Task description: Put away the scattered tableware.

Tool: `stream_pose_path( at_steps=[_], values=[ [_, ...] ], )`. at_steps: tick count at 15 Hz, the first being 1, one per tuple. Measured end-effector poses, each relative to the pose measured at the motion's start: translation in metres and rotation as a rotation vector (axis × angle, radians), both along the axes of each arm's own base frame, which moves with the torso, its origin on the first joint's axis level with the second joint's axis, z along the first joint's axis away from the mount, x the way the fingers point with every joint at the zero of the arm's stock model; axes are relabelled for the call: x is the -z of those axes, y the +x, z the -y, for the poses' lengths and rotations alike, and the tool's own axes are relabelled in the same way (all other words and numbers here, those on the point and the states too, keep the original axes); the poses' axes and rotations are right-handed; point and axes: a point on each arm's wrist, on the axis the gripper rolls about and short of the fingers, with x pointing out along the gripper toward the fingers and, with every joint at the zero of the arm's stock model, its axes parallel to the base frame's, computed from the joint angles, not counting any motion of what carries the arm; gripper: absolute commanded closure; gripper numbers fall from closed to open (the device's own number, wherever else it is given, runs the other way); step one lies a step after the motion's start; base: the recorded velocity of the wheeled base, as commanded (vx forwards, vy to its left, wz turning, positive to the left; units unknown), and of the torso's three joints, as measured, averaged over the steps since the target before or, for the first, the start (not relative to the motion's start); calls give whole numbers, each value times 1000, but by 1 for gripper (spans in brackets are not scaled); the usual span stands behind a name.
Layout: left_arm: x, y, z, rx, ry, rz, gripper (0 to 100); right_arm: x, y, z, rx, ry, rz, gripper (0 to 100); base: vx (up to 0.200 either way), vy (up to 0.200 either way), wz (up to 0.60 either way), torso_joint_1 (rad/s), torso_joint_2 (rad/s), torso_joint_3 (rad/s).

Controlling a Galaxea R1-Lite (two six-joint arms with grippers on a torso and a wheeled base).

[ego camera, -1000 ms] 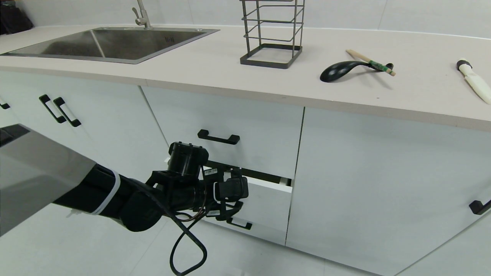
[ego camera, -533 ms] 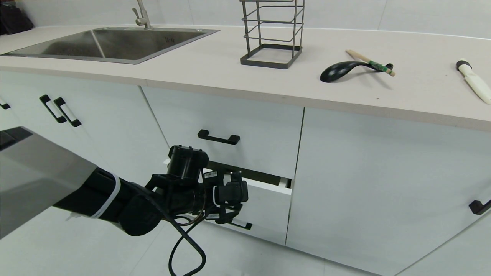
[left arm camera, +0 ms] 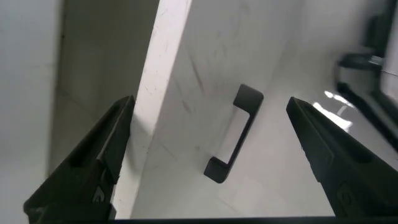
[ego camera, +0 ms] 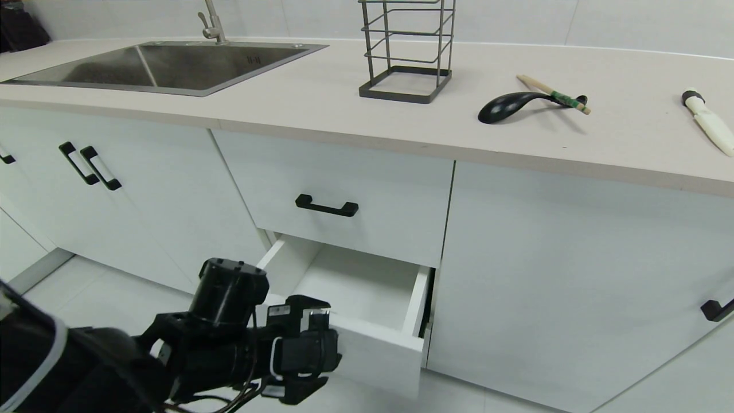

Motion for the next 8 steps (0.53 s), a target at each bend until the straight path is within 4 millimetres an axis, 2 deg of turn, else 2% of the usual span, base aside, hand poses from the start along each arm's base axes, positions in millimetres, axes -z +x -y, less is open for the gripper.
stream_pose_path(
  at_steps=[1, 3, 8],
  values=[
    [-2, -14, -5, 6, 3, -8, 0, 0, 0, 0, 0, 0, 0, 100, 0, 0, 0, 0, 0, 0],
    [-7, -28, -11, 14, -6, 9, 0, 0, 0, 0, 0, 0, 0, 100, 0, 0, 0, 0, 0, 0],
    [-13, -36, -14, 27, -27, 24, 0, 0, 0, 0, 0, 0, 0, 100, 0, 0, 0, 0, 0, 0]
  ],
)
